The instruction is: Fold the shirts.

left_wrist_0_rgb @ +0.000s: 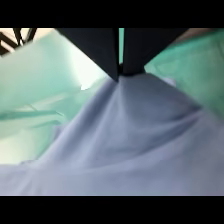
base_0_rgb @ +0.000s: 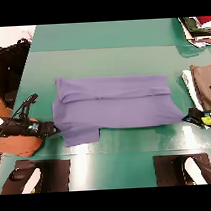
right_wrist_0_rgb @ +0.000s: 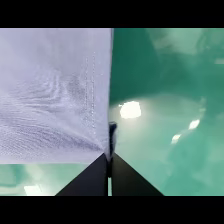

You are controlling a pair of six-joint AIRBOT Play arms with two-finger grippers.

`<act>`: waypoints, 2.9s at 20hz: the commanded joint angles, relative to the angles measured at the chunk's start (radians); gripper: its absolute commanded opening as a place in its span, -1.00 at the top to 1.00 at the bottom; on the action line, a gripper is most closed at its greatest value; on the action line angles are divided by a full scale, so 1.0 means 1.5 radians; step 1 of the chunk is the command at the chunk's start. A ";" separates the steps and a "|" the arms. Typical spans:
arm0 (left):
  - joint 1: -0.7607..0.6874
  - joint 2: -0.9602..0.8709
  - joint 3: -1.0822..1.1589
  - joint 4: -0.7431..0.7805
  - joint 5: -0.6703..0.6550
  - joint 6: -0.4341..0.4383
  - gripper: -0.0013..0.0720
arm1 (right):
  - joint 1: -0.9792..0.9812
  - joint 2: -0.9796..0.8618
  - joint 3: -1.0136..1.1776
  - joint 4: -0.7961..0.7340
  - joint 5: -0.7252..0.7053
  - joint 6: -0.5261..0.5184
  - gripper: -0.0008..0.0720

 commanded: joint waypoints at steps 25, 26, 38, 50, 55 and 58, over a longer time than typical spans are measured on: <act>0.000 -0.478 0.338 -0.105 0.196 0.126 0.70 | 0.098 -0.530 0.466 0.106 -0.003 -0.023 -0.23; 0.000 -0.479 0.338 -0.129 0.194 0.138 0.90 | 0.077 -0.532 0.451 0.109 0.003 -0.027 -0.25; -0.212 -0.499 0.338 -0.194 0.379 0.104 0.91 | 0.077 -0.657 0.379 0.264 -0.010 -0.129 -0.17; -0.411 -0.795 0.624 -0.191 0.356 0.066 0.91 | 0.227 -0.474 0.622 0.267 0.049 -0.097 0.94; -0.425 -0.836 0.641 -0.147 0.348 0.031 0.91 | 0.318 -0.457 0.727 0.267 0.049 -0.068 0.94; -0.425 -0.836 0.641 -0.109 0.333 0.015 0.91 | 0.365 -0.457 0.754 0.271 0.038 -0.064 0.94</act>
